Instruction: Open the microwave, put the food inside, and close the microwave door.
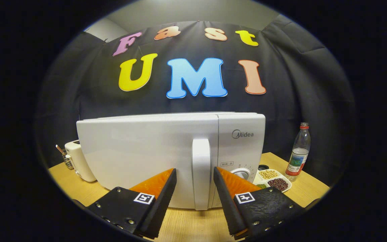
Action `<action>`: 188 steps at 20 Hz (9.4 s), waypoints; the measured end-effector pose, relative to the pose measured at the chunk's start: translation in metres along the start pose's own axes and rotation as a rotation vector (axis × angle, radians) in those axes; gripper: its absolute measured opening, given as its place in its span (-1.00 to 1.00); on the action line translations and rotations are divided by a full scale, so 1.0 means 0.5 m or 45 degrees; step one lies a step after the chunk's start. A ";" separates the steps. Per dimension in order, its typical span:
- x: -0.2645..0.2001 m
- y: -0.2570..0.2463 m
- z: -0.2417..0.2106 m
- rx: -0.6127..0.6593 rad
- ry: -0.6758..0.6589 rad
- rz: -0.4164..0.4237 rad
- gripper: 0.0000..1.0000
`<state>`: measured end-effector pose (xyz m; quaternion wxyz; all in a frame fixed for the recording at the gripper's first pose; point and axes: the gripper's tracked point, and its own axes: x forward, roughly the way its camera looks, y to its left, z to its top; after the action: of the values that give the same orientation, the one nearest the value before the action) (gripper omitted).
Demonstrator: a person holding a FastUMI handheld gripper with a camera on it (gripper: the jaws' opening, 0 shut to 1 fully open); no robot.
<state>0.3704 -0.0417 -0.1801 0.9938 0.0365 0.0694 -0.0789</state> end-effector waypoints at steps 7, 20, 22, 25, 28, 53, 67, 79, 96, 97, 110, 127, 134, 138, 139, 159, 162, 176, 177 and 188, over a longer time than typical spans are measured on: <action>0.003 -0.021 -0.016 0.067 0.034 -0.068 -0.58; -0.076 -0.010 -0.017 0.086 0.029 -0.089 -0.85; -0.125 0.014 -0.024 0.101 0.045 -0.048 -0.84; -0.198 0.049 -0.034 0.114 0.078 0.026 -0.85; -0.268 0.095 -0.041 0.107 0.080 0.115 -0.85; -0.561 0.567 -0.085 -0.025 -0.043 0.198 -0.87; -0.694 0.405 0.004 0.079 -0.107 0.589 0.43; -0.522 -0.081 -0.129 0.393 0.033 0.001 0.55; -0.431 -0.056 -0.191 0.977 0.245 0.273 -0.80; -0.438 -0.056 -0.183 0.981 0.244 0.271 -0.79; -0.400 0.005 -0.046 0.891 0.178 0.346 -0.80; -0.115 0.218 0.005 0.705 0.151 0.308 -0.80; 0.043 0.287 0.019 0.731 0.145 0.279 -0.80; 0.138 0.313 0.011 0.797 0.159 0.229 -0.80; 0.153 0.316 0.002 0.818 0.161 0.222 -0.80; 0.244 0.219 -0.050 0.643 0.098 -0.003 0.71; 0.164 0.249 -0.006 0.544 0.102 0.127 0.86; -0.481 0.473 0.228 0.382 -0.039 0.861 0.85; -0.512 0.486 0.237 0.359 -0.065 0.875 0.85; -0.713 0.725 0.136 -0.109 -0.190 1.145 0.81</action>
<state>0.0893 0.3640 -0.0395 0.9322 0.0161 -0.0218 0.3608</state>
